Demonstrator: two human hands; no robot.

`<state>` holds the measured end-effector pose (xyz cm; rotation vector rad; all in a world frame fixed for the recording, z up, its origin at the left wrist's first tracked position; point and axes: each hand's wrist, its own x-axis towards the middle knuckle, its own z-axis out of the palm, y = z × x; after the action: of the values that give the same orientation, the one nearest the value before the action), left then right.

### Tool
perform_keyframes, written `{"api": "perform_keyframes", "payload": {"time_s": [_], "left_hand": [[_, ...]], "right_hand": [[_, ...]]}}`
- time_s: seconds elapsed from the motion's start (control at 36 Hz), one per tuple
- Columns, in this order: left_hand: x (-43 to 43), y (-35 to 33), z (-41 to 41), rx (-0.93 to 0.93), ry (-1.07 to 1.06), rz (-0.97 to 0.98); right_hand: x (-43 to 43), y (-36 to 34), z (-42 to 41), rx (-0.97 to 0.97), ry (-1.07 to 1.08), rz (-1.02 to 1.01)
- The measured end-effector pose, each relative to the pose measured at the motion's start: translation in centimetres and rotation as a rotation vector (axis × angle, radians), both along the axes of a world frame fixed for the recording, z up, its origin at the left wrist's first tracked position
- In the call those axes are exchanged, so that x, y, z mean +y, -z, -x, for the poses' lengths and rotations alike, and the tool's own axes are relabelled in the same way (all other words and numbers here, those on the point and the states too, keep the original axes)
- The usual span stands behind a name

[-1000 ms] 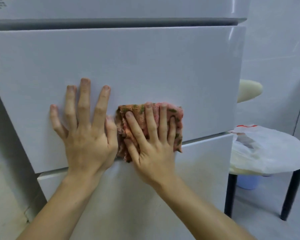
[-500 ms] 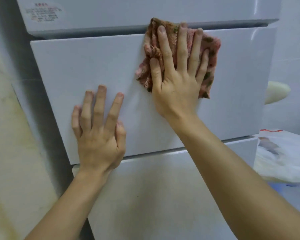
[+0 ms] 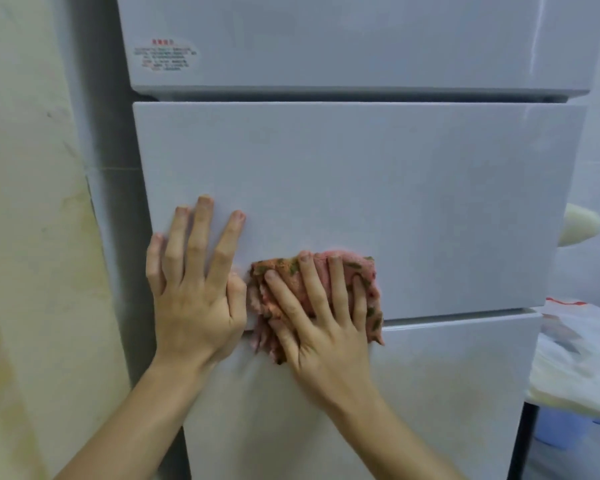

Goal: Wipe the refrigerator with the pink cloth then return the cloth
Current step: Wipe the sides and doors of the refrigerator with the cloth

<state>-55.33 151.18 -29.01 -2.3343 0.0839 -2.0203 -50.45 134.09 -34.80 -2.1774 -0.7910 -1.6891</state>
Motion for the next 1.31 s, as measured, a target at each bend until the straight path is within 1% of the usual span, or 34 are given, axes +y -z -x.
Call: {"api": "perform_keyframes", "payload": {"time_s": [0.08,0.19,0.25,0.31,0.39,0.44,0.53,0.64,0.72,0.83,0.92,1.03,1.14,1.19,1.31], "left_hand": [[0.9,0.0,0.3,0.015,0.024,-0.012],[2.4,-0.3,0.8,0.030,0.014,-0.025],[2.9,-0.5,0.8,0.024,0.005,-0.032],[3.2,-0.5,0.6,0.021,0.019,-0.042],[3.4,-0.4,0.3,0.006,0.038,-0.046],[3.5,-0.3,0.1,-0.003,0.041,-0.046],[3.7,-0.2,0.1,-0.012,0.059,-0.036],[4.9,-0.1,1.0,0.029,0.136,-0.080],[5.9,0.0,1.8,0.046,0.106,-0.101],[6.6,-0.1,2.7,0.068,0.075,-0.110],[7.2,-0.6,3.2,0.066,0.048,-0.095],[8.7,-1.6,3.7,0.054,0.011,-0.090],[9.9,-2.5,3.4,0.033,0.013,-0.133],[10.3,-2.7,3.1,0.020,0.004,-0.138],[10.8,-2.2,2.4,0.008,-0.020,-0.121]], "right_hand": [[-0.2,-3.7,-0.3,-0.042,-0.006,-0.059],[1.4,-11.7,-1.0,-0.103,0.036,-0.312],[2.8,-14.7,-0.9,-0.111,0.068,-0.390],[3.8,-16.0,-0.7,-0.105,0.092,-0.429],[4.3,-15.6,-0.5,-0.092,0.108,-0.419],[4.6,-14.5,-0.3,-0.116,0.094,-0.396],[5.9,-10.3,0.5,-0.124,0.030,-0.285],[7.0,-3.1,1.9,-0.051,-0.023,-0.115],[7.1,-1.5,2.3,0.010,-0.040,-0.078],[6.3,-2.6,2.4,0.031,-0.042,-0.027],[5.8,-5.6,1.9,-0.025,-0.039,-0.025],[7.0,-10.6,1.6,-0.069,-0.044,-0.108],[9.4,-14.8,1.8,-0.103,-0.052,-0.233],[10.0,-15.6,1.9,-0.122,-0.048,-0.267],[10.3,-14.2,1.9,-0.120,-0.044,-0.237]]}}
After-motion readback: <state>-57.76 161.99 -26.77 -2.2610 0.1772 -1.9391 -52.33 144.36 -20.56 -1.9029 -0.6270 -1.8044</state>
